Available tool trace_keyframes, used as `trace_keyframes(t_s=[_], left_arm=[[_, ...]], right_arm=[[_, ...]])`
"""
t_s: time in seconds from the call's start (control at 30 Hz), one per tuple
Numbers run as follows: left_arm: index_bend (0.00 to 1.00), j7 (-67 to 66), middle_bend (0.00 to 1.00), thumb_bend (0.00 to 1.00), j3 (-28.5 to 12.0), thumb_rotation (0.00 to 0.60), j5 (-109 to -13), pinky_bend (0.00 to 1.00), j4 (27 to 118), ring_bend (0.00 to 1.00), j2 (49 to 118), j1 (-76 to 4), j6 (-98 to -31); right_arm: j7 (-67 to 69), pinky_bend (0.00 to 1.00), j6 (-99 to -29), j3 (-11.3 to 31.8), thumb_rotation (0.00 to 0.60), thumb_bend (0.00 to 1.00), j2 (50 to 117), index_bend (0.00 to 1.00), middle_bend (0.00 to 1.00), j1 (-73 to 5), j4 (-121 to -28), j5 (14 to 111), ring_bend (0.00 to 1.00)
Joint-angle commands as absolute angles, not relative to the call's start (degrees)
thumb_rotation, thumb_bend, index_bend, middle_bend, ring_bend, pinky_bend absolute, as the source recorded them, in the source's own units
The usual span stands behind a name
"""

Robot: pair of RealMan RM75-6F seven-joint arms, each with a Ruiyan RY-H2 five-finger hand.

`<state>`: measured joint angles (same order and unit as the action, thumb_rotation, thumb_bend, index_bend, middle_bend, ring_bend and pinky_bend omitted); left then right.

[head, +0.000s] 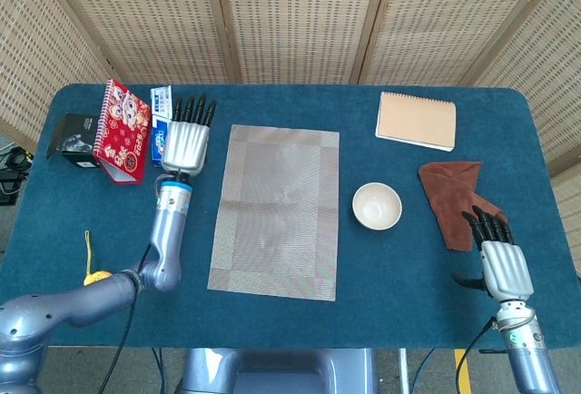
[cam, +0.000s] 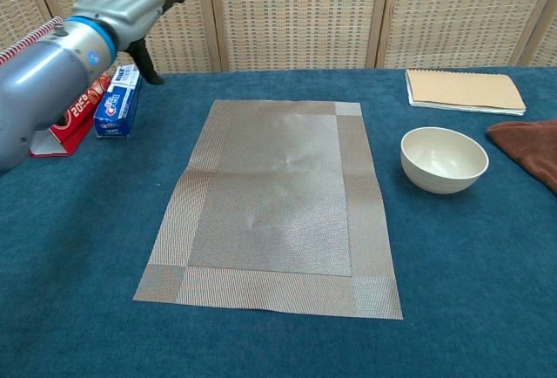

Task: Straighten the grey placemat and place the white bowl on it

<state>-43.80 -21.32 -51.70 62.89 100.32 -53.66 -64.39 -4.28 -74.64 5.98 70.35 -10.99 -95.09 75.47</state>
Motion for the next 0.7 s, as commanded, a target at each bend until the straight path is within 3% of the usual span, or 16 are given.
trace_keyframes(t_s=[0.03,0.37,0.53,0.7], left_arm=[[0.00,-39.49,0.00,0.14,-17.10,0.600,-55.11,0.00,74.91,0.00,92.10,-45.68,-69.77],[0.00,-31.30,0.00,0.12,-7.25,0.600,-62.59,0.00,101.45,0.00,74.42,-28.21,-82.61],[0.00,-27.78,0.00,0.12,-0.71,0.600,-70.01,0.00,107.36,0.00,69.14,-20.71,-88.71],[0.00,-25.84,0.00,0.12,2.02,0.600,-74.19,0.00,107.55,0.00,67.60,-17.11,-91.73]], right_arm=[[-4.75,0.00,-74.86,5.73,0.600,0.09,70.66,0.11,0.00,-10.94,-95.04,75.83,0.00],[-7.46,0.00,-76.31,4.71,0.600,0.09,72.06,0.11,0.00,-10.56,-94.93,77.61,0.00],[-8.55,0.00,-76.92,4.29,0.600,0.08,72.68,0.11,0.00,-10.37,-94.49,78.44,0.00],[-9.53,0.00,-76.98,4.13,0.600,0.08,73.24,0.11,0.00,-10.38,-94.06,78.55,0.00]])
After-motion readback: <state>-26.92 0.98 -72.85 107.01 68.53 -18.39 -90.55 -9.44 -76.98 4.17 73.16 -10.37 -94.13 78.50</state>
